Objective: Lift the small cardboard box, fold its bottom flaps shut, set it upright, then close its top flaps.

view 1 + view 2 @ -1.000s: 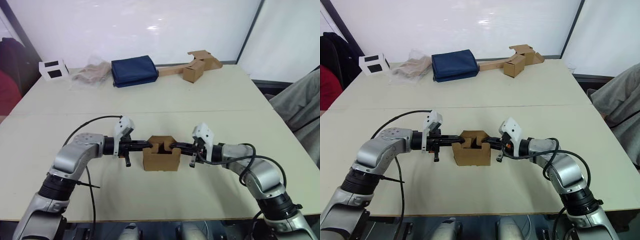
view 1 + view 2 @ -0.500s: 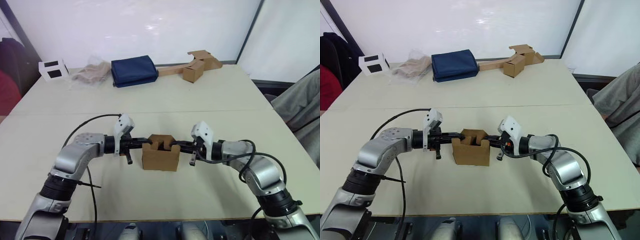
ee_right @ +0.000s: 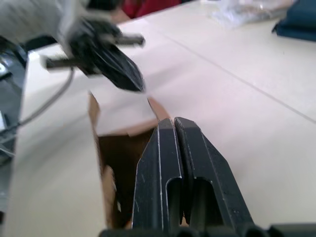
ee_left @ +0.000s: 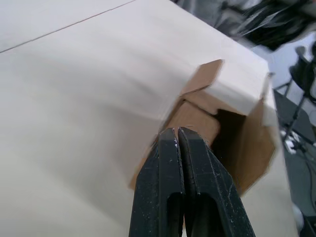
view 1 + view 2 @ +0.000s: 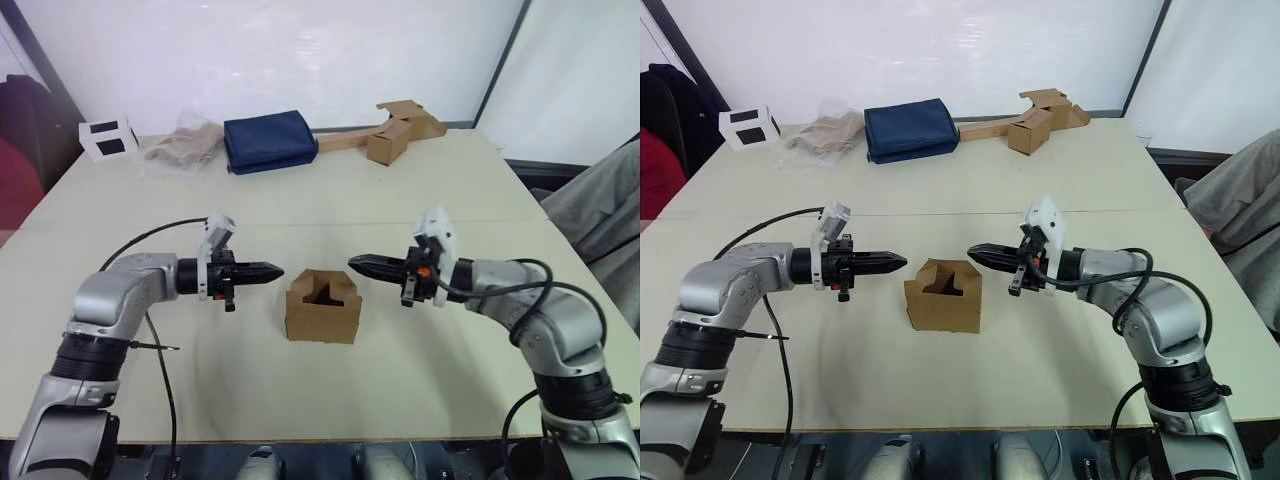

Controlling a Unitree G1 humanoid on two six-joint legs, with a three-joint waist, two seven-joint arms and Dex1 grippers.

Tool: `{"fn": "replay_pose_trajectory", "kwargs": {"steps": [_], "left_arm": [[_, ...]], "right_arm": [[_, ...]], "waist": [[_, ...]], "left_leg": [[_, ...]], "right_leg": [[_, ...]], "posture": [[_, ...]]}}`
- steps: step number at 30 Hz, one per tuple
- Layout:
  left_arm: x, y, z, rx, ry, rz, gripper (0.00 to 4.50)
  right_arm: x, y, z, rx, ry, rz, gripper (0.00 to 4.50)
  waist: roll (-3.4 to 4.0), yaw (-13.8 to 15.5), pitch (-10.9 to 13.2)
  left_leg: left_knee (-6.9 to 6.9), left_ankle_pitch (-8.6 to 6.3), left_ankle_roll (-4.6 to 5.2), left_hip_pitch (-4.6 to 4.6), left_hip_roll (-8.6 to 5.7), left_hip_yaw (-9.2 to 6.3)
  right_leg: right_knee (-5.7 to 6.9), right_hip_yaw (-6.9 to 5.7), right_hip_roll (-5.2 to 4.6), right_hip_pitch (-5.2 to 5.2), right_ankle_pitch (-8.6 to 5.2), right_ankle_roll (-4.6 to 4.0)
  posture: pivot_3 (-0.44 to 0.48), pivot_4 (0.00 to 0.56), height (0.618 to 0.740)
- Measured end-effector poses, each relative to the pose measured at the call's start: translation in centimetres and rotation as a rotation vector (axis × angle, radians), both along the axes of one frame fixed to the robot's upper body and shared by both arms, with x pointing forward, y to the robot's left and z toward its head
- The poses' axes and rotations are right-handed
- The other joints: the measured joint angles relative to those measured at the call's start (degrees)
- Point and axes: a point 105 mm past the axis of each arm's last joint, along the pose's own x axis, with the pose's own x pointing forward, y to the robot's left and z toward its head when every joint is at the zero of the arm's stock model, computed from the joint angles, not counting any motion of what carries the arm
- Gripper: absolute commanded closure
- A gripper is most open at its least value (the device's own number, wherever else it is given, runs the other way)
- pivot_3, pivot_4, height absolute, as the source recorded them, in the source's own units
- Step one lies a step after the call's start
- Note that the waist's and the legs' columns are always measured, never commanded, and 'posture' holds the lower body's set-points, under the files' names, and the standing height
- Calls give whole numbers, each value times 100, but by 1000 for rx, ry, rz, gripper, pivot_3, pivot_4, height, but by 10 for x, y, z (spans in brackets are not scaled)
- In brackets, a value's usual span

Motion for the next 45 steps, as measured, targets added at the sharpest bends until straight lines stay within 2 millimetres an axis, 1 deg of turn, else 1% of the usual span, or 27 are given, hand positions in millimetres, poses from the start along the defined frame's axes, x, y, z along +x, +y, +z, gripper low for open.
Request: {"fn": "replay_pose_trajectory", "kwargs": {"steps": [3, 6, 9, 11, 12, 15, 18, 22, 28, 33, 38, 45], "left_arm": [[19, 0, -9, 30, -22, 61, 4443], [33, -7, -25, 55, -15, 71, 4443], [38, -13, -35, 62, -6, 55, 4443], [41, -20, -47, 77, 18, 33, 4443], [41, -22, -51, 82, 24, 29, 4443], [38, -28, -63, 85, 63, -11, 4443], [33, -31, -67, 89, 78, -59, 4443], [32, -32, -66, 90, 81, -74, 4443], [28, -35, -61, 84, 72, -89, 4443], [24, -34, -56, 65, 73, -91, 4443], [20, -34, -60, 62, 92, -88, 4443], [21, -33, -57, 67, 72, -72, 4443]], "right_arm": [[-13, 6, 4, -21, 6, 48, 4500], [-33, 22, 4, -64, -1, 136, 4500], [-44, 31, 0, -101, -3, 177, 4500], [-53, 40, -8, -126, 7, 214, 4500], [-55, 42, -10, -131, 12, 222, 4500], [-54, 42, -15, -148, 17, 209, 4500], [-56, 44, -19, -189, 7, 205, 4500], [-53, 45, -26, -234, -17, 184, 4500], [-38, 43, -34, -268, -53, 112, 4500], [-34, 46, -38, -264, -54, 110, 4500], [-28, 44, -42, -279, -56, 99, 4500], [-23, 46, -53, -310, -62, 100, 4500]], "waist": [[0, -6, 0], [0, -21, 0], [0, -18, 0], [0, -15, 0], [-1, -15, 0], [-1, -15, 0], [-1, -18, 0], [-1, -18, 0], [-1, -17, 0], [-1, -18, 0], [-1, -15, 0], [-1, -17, 0]], "left_leg": [[0, 0, 0, 0, 0, 0], [-1, 0, 0, -2, 0, 0], [0, 0, 0, -3, 0, 0], [2, 0, 0, -4, -1, 0], [2, 0, 0, -5, -1, 0], [3, 0, 0, -6, -2, -1], [1, 0, 0, -6, -1, -1], [2, 0, 0, -6, -1, -2], [3, 0, 0, -6, -1, -2], [2, 0, 0, -6, -1, -3], [3, 0, 0, -6, -1, -3], [3, 0, 0, -6, -1, -3]], "right_leg": [[1, -1, 2, -1, 0, 0], [-1, 1, 2, -3, 0, 0], [0, 0, 2, -4, 0, 0], [0, 0, 1, -3, 0, 0], [-1, -1, 1, -4, 0, 0], [0, -1, 1, -6, 0, 0], [0, -1, 2, -7, 0, 0], [0, -1, 2, -7, 0, 0], [0, -1, 1, -6, 0, 0], [0, -1, 2, -6, 0, 0], [1, -1, 2, -6, 0, 0], [1, -1, 1, -6, 0, 0]], "posture": [[0, 150, 740], [0, 150, 740], [0, 150, 740], [0, 150, 740], [0, 150, 740], [0, 150, 740], [0, 150, 740], [0, 150, 740], [0, 150, 740], [0, 150, 740], [0, 150, 740], [0, 150, 740]]}}
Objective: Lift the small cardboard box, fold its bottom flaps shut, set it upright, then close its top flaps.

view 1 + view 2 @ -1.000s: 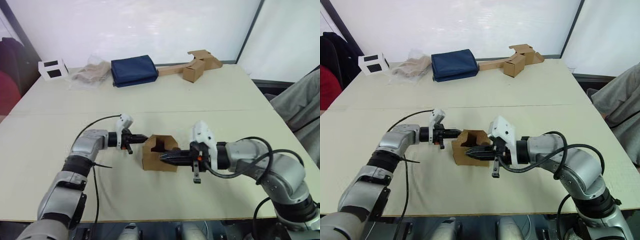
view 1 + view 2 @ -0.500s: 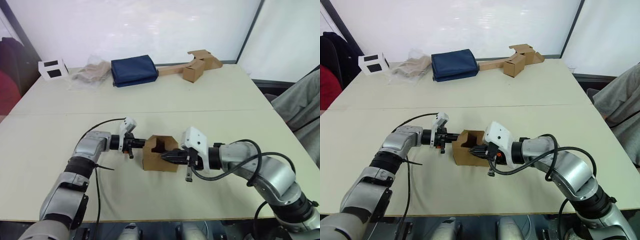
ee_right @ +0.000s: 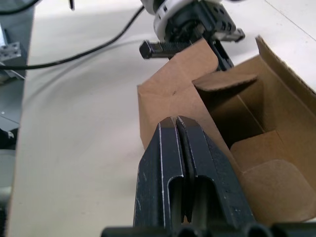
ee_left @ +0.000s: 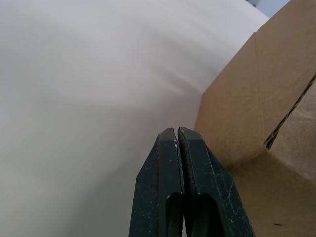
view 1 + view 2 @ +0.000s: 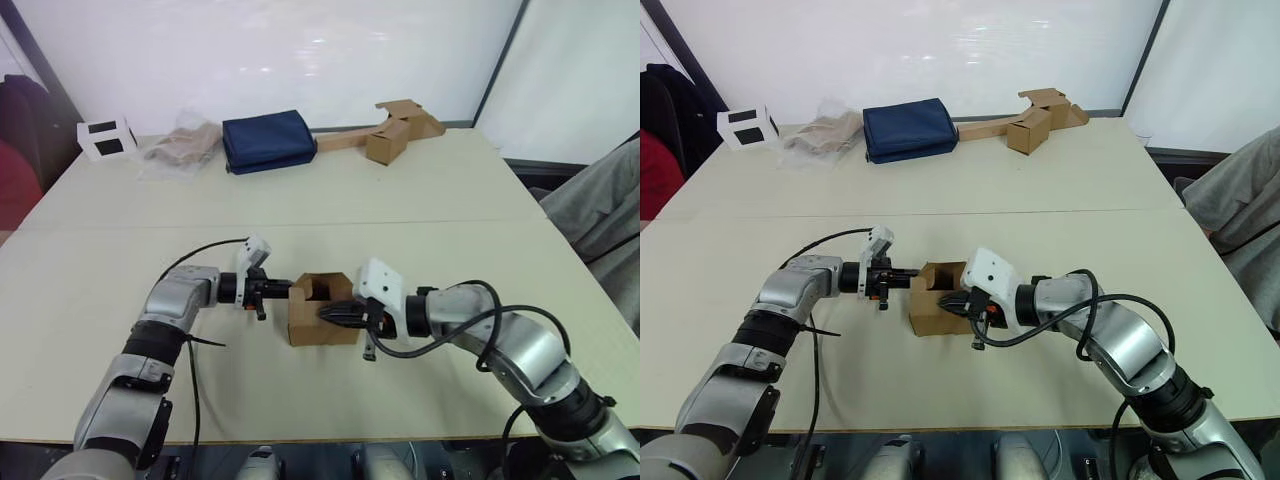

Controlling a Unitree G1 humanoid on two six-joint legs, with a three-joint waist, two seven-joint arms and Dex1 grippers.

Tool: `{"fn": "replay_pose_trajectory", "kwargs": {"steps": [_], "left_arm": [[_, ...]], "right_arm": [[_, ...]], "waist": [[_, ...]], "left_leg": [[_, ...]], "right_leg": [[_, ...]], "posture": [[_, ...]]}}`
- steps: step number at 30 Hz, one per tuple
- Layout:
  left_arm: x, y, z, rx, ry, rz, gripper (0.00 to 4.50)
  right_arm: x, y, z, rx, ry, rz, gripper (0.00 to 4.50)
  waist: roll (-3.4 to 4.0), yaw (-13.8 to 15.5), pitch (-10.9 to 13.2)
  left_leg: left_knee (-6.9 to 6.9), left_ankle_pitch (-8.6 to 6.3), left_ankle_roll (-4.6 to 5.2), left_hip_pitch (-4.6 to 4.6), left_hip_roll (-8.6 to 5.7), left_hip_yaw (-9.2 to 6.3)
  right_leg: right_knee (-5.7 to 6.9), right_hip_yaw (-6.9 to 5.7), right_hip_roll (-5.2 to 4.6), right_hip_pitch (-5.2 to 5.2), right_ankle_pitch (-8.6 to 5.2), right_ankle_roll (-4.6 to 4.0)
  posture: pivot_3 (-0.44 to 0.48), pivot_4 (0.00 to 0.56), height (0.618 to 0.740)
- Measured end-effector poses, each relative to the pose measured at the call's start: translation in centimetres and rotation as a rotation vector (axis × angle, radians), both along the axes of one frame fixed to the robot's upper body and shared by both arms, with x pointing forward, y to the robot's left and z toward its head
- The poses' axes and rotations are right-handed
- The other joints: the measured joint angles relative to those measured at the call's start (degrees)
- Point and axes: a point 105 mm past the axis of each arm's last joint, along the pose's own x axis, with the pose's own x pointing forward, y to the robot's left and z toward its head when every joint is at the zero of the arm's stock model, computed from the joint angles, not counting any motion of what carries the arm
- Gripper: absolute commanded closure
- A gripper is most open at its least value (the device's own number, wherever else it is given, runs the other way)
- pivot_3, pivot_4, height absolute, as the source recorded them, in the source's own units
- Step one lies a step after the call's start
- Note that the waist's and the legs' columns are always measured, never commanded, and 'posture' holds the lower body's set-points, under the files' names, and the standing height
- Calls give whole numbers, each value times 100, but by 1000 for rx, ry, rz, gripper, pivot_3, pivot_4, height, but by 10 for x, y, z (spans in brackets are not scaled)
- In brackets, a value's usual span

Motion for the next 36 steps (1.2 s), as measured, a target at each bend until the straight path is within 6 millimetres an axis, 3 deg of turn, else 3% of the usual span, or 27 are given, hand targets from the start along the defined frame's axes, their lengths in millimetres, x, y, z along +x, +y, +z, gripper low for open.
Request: {"fn": "replay_pose_trajectory", "kwargs": {"steps": [8, 12, 16, 18, 21, 24, 29, 36], "left_arm": [[7, 16, -1, 5, -5, 98, 4443], [13, 39, 16, 3, -40, 173, 4443], [-11, 48, 51, -20, -99, 107, 4443], [-25, 43, 56, -32, -96, 55, 4443], [-49, 32, 48, -44, -39, -14, 4443], [-62, 22, 47, -57, -18, -57, 4443], [-72, 7, 40, -60, 7, -96, 4443], [-73, 3, 32, -38, 18, -114, 4443]], "right_arm": [[5, 4, -4, 15, -4, -4, 4500], [6, 4, -5, 15, -10, -5, 4500], [6, 4, -7, 20, -8, -5, 4500], [6, 5, -8, 22, -3, -6, 4500], [5, 7, -8, 34, 1, 2, 4500], [6, 9, -9, 45, 8, 3, 4500], [6, 10, -9, 47, -1, 8, 4500], [7, 9, -8, 47, -6, 2, 4500]], "waist": [[0, -1, 0], [0, -12, 0], [0, -12, 0], [1, 1, 0], [0, 3, 0], [0, 5, 0], [0, 1, 0], [0, 2, 0]], "left_leg": [[-1, 0, 0, 0, 0, -1], [-2, 0, 0, 0, 0, -1], [-4, 0, 0, 0, 1, -1], [-2, 0, -1, 1, 1, -1], [-2, 0, -1, 3, 2, -1], [-2, 0, -1, 2, 2, -1], [-3, 0, 0, 3, 2, -1], [-3, 0, 0, 3, 2, -1]], "right_leg": [[1, 0, 1, -2, 0, 0], [1, 0, 1, -3, 0, 0], [0, 1, -1, -2, 0, 0], [1, 1, -2, 1, 0, 0], [1, 0, -2, 3, 0, 0], [1, 0, -2, 3, 0, 0], [1, 0, 0, 2, 0, 0], [0, 0, 0, 2, 0, 0]], "posture": [[0, 150, 740], [0, 150, 740], [0, 150, 740], [0, 150, 740], [0, 150, 740], [0, 150, 740], [0, 150, 740], [0, 150, 740]]}}
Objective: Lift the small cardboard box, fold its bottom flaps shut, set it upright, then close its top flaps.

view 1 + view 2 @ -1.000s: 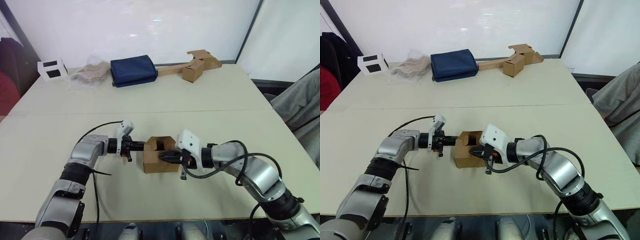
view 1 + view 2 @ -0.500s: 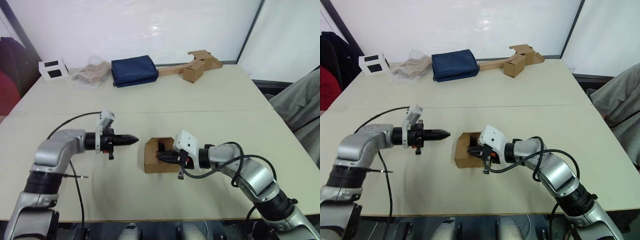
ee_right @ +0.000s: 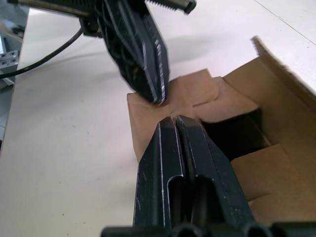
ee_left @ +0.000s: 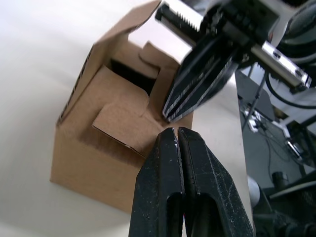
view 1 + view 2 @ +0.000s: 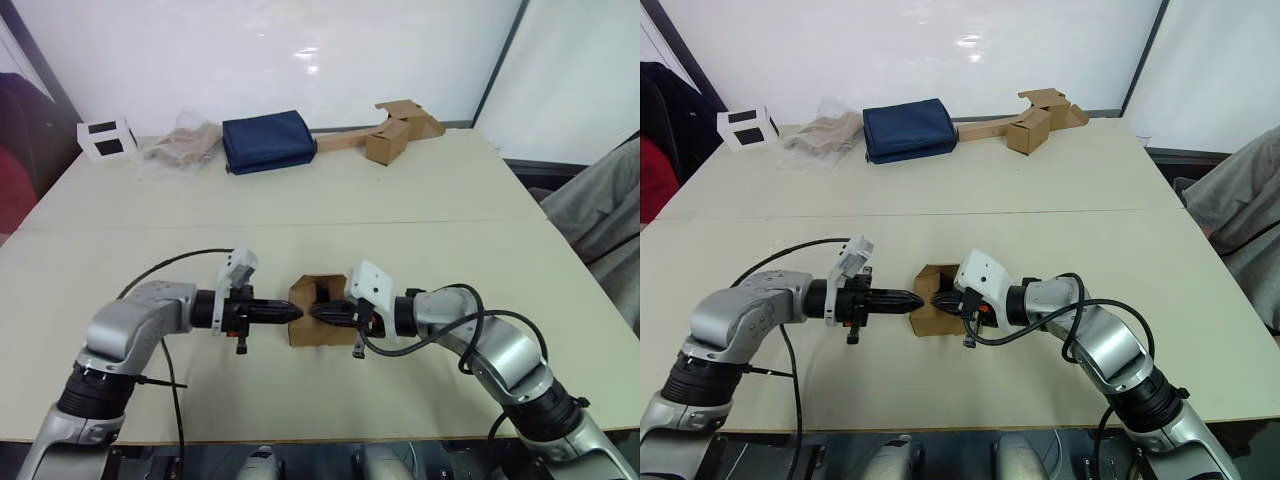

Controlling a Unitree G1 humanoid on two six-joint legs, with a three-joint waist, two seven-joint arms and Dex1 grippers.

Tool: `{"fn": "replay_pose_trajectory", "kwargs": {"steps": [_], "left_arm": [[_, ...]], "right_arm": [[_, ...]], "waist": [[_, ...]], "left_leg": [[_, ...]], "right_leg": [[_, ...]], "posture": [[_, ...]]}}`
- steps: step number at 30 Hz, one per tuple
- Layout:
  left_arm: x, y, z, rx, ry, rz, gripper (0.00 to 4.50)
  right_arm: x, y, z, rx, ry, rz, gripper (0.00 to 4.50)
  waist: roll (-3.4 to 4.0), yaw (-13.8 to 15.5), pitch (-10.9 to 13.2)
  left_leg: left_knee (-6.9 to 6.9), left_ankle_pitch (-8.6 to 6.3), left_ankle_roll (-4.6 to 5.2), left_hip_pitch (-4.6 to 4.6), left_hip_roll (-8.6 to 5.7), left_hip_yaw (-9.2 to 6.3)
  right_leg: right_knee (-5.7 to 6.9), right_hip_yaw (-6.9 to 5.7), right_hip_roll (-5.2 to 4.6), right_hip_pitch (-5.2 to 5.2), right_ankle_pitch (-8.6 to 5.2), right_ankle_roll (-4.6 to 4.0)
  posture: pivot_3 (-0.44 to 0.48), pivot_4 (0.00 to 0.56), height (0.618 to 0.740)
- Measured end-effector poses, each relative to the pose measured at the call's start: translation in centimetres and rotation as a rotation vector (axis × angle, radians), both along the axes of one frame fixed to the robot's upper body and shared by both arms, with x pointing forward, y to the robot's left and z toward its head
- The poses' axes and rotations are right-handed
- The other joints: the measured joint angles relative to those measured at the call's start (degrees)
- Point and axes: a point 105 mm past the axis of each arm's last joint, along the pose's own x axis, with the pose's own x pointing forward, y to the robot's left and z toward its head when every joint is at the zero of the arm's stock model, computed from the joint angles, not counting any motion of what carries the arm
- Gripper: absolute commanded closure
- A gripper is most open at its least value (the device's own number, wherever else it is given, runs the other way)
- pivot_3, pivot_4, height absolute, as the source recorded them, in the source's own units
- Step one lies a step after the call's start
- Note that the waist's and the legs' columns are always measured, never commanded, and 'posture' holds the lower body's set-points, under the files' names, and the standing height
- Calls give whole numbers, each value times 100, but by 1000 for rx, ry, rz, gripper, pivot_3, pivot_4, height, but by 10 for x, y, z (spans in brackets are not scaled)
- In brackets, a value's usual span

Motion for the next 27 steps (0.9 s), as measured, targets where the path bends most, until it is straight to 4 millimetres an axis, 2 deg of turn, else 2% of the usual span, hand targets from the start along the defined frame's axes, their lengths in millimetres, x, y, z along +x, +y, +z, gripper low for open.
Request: {"fn": "replay_pose_trajectory", "kwargs": {"steps": [3, 5, 8, 10, 12, 13, 14, 16, 18, 21, 27], "left_arm": [[2, 0, -4, 16, -16, -6, 4443], [2, -1, -4, 13, -24, -9, 4443], [4, -1, -5, 10, -22, -8, 4443], [4, -1, -5, 8, -21, -8, 4443], [6, -2, -4, 3, -19, -7, 4443], [7, -3, -4, 1, -17, -6, 4443], [7, -3, -4, 1, -17, -6, 4443], [9, -4, -3, -4, -20, -5, 4443], [10, -4, -3, -6, -26, -6, 4443], [10, -4, -3, -5, -28, -4, 4443], [10, -3, -2, -6, -28, 2, 4443]], "right_arm": [[1, 0, 3, 20, 9, -7, 4500], [-2, -1, 13, 70, 33, 6, 4500], [-8, -4, 46, 188, 30, 55, 4500], [-2, -8, 64, 216, -35, 38, 4500], [13, -15, 73, 201, -114, -23, 4500], [25, -21, 69, 170, -143, -81, 4500], [27, -22, 68, 160, -148, -89, 4500], [44, -27, 48, 50, -168, -161, 4500], [49, -26, 32, -12, -163, -176, 4500], [46, -20, 23, -49, -166, -145, 4500], [31, -13, 18, -32, -120, -71, 4500]], "waist": [[0, 4, 0], [0, 15, 0], [0, 11, 0], [0, 8, 0], [0, 14, 0], [0, 16, 0], [0, 11, 0], [0, -1, 0], [1, -5, 0], [1, -4, 0], [1, 1, 0]], "left_leg": [[0, 0, 0, 0, 0, 0], [0, 0, 0, 0, 0, 0], [0, 0, 0, 4, 0, 0], [0, 0, 0, 9, 0, 0], [0, 0, 0, 10, -1, 1], [-1, 0, 0, 10, -1, 1], [-1, 0, 1, 9, -1, 3], [-1, 0, 0, 10, -1, 4], [-6, 0, 0, 8, 0, 4], [-6, 0, 0, 6, 0, 4], [-4, 0, 0, 6, 0, 3]], "right_leg": [[-1, 0, 0, 1, 0, 0], [-1, 0, -2, 3, 0, 0], [-1, 0, -1, 6, 0, 0], [0, 0, 0, 10, 0, 0], [-2, -1, -1, 11, 0, 0], [-2, -1, -1, 11, 0, 0], [-3, 0, -1, 10, 0, 0], [-2, 1, 0, 7, 0, 0], [-1, 2, 0, 2, 0, 0], [-1, 2, 0, 2, 0, 0], [-2, 2, 0, 4, 0, 0]], "posture": [[0, 150, 740], [0, 150, 740], [0, 150, 740], [0, 150, 740], [0, 150, 740], [0, 150, 740], [0, 150, 740], [0, 150, 740], [0, 150, 740], [0, 150, 740], [0, 150, 740]]}}
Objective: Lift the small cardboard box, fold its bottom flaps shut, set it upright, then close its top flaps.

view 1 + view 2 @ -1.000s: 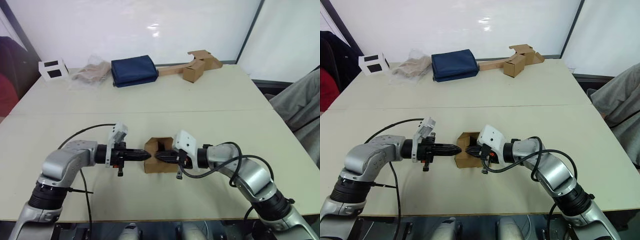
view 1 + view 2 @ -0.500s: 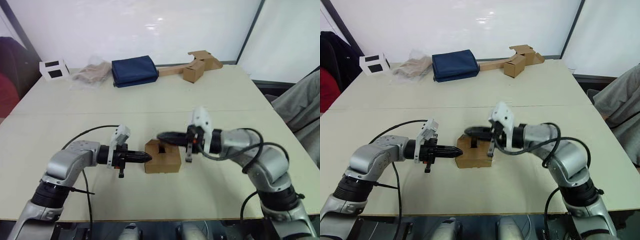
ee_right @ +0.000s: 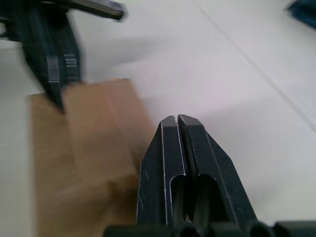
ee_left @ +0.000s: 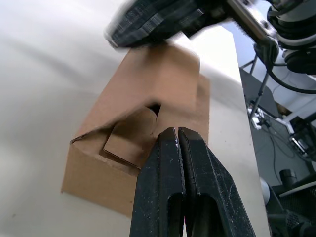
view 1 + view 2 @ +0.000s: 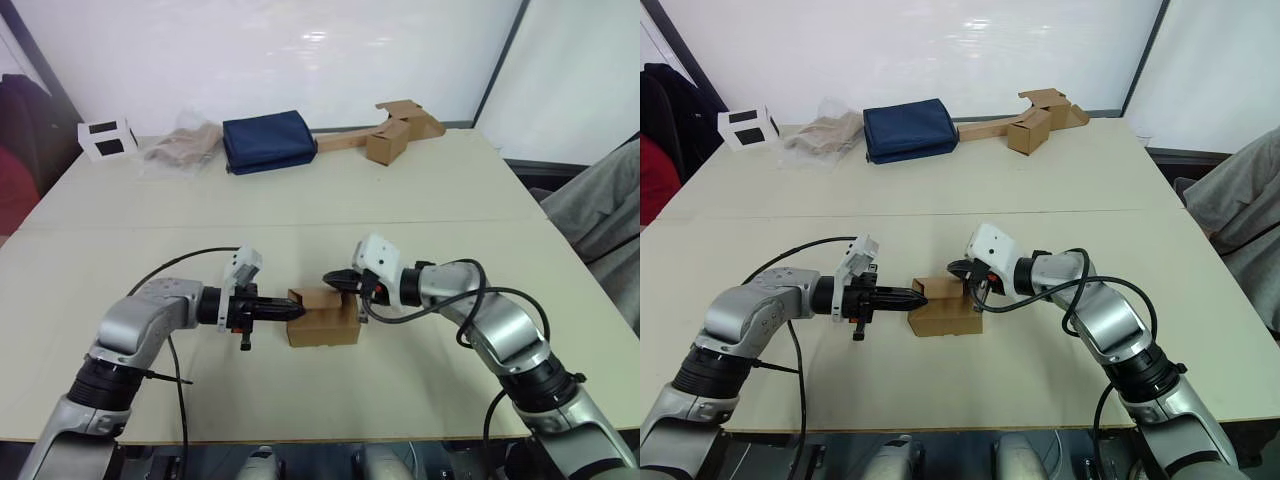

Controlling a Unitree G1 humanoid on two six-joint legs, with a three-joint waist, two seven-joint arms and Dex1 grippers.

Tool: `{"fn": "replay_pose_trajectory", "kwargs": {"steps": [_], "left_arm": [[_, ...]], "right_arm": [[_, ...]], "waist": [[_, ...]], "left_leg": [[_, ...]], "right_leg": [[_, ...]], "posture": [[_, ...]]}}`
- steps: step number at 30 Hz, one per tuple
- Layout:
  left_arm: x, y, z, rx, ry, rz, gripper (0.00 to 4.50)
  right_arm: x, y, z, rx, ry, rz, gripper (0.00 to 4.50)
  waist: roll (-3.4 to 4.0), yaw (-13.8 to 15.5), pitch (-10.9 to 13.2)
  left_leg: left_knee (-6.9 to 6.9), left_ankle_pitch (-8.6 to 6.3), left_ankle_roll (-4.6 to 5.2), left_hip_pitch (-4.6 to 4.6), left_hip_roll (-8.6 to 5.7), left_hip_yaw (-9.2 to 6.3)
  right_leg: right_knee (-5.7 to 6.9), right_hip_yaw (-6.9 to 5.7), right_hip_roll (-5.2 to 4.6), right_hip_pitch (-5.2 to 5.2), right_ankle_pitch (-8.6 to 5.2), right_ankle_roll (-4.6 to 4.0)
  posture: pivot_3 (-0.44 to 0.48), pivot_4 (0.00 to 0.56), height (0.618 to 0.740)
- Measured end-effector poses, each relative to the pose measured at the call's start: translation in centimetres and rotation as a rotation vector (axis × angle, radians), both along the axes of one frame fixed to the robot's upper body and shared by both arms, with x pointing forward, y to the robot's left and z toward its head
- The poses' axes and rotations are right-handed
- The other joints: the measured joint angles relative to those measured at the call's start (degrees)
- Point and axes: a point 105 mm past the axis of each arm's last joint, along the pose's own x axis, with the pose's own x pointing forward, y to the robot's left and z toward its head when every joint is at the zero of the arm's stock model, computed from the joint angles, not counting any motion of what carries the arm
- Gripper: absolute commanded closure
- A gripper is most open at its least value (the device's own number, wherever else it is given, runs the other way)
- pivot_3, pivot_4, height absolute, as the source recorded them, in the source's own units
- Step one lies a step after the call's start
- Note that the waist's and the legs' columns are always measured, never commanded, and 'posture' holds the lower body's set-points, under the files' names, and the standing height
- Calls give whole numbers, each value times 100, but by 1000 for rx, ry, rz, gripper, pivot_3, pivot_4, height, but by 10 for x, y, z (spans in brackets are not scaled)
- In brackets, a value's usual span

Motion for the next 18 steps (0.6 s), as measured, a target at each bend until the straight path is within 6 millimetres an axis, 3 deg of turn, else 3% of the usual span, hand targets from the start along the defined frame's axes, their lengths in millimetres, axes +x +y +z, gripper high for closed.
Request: {"fn": "replay_pose_trajectory", "kwargs": {"steps": [8, 18], "left_arm": [[11, 12, 16, -46, 8, 62, 4443], [28, -7, 6, -41, -38, 86, 4443]], "right_arm": [[-8, 0, -4, 2, 29, 16, 4500], [-10, 1, -4, 2, 29, 17, 4500]], "waist": [[0, 4, 0], [0, 1, 0]], "left_leg": [[0, 0, 0, 0, 0, -1], [0, 0, 0, -2, -1, -1]], "right_leg": [[0, -1, 0, 0, 0, 0], [-1, -1, 0, -1, 0, 0]], "posture": [[0, 150, 740], [0, 150, 740]]}}
